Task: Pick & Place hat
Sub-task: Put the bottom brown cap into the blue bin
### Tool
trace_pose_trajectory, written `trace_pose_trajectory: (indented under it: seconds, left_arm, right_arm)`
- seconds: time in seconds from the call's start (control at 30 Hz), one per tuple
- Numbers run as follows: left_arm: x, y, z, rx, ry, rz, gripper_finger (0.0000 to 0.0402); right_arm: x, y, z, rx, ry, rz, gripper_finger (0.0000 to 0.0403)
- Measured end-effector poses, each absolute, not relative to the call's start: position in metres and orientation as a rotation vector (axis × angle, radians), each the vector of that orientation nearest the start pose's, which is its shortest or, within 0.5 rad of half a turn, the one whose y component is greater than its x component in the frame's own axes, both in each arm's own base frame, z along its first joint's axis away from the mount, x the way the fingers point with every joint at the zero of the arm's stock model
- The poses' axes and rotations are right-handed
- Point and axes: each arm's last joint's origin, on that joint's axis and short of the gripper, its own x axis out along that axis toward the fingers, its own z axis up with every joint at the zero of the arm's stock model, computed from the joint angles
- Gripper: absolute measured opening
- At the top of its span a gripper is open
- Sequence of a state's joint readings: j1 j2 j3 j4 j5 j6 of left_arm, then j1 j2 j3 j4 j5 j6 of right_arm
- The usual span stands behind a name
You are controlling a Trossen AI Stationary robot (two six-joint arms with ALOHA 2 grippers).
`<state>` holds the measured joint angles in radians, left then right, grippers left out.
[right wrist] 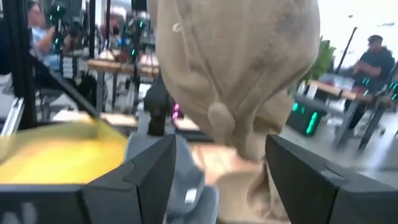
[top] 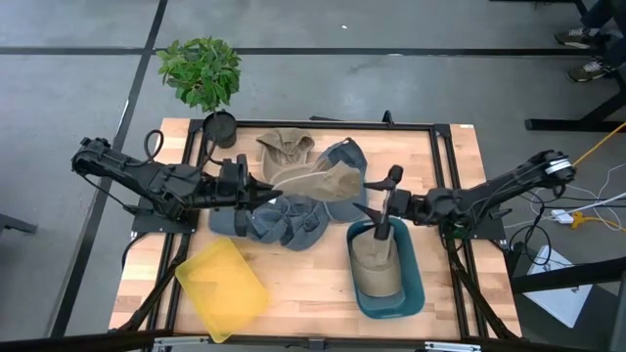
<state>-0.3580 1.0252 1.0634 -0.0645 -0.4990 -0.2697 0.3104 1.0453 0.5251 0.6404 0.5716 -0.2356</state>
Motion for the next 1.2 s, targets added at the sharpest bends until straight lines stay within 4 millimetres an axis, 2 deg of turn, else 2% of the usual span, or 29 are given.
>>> trace_pose_trajectory:
  seconds: [0.4, 0.67, 0.9, 1.2]
  left_arm:
    - [0.210, -0.063, 0.399, -0.250, -0.025, 0.172, 0.0011]
    - [0.210, -0.063, 0.400, -0.255, -0.032, 0.150, 0.0011]
    - [0.210, -0.063, 0.400, -0.255, -0.031, 0.144, 0.0011]
    - [0.210, -0.063, 0.400, -0.257, -0.037, 0.143, 0.0012]
  right_arm:
    - [0.222, 0.054, 0.281, -0.252, -0.211, -0.259, 0.0245]
    - [0.228, 0.046, 0.281, -0.279, -0.258, -0.240, 0.0245]
    - [0.231, 0.038, 0.285, -0.307, -0.324, -0.153, 0.0245]
    - [0.231, 0.038, 0.285, -0.318, -0.346, -0.061, 0.0245]
